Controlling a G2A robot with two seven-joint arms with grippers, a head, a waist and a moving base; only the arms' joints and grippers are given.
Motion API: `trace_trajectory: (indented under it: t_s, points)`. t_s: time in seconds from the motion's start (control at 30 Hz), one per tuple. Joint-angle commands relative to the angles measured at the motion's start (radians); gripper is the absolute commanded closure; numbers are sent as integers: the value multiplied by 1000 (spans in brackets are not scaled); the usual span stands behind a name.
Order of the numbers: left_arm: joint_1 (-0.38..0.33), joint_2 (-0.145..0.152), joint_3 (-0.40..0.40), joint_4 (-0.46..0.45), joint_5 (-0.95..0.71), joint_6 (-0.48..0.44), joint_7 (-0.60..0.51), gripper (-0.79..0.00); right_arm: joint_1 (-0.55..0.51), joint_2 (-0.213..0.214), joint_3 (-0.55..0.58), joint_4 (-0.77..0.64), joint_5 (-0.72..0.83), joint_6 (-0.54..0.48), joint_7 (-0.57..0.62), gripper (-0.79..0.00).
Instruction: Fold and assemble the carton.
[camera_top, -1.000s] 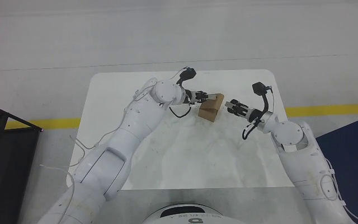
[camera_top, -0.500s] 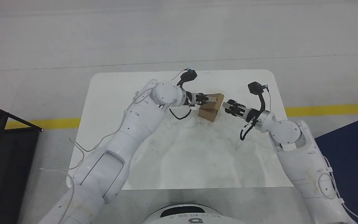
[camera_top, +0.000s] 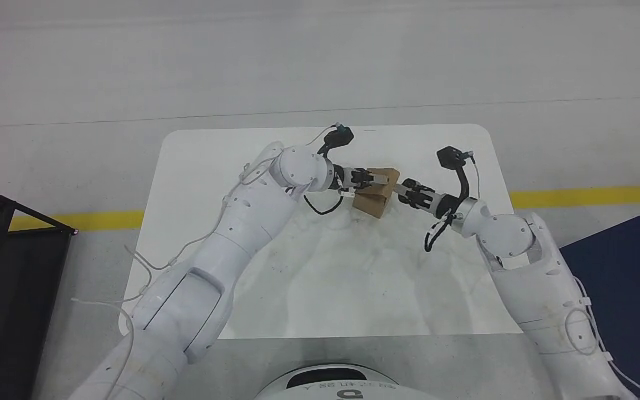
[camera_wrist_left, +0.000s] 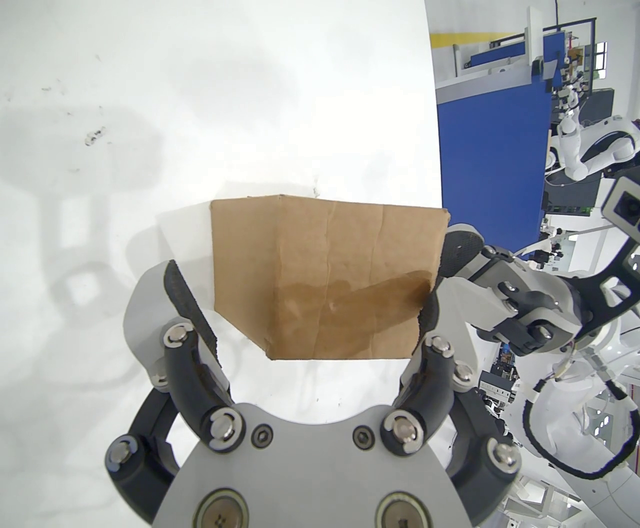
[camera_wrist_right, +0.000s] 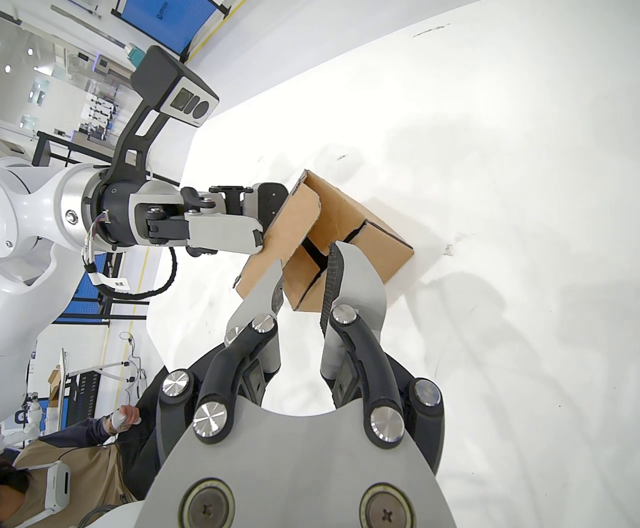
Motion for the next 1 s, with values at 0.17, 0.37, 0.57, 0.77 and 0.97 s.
trace_trajectory:
  t_s: [0.17,0.37,0.57,0.77,0.97]
  points:
    - [-3,-2,4,8,-18,-16,-1,-785,22,-3,-28,16,2,4,10,-234]
    - [-6,-6,7,19,-41,-30,1,-785,47,-7,-52,40,4,7,14,-237]
    - [-13,-10,13,31,-55,-43,1,-785,58,-9,-63,53,8,8,14,-234]
    - [-20,-13,19,43,-63,-48,1,-785,60,-9,-67,57,8,9,15,-234]
    - [-29,-18,33,60,-58,-37,-1,-785,63,-10,-77,59,0,17,16,-240]
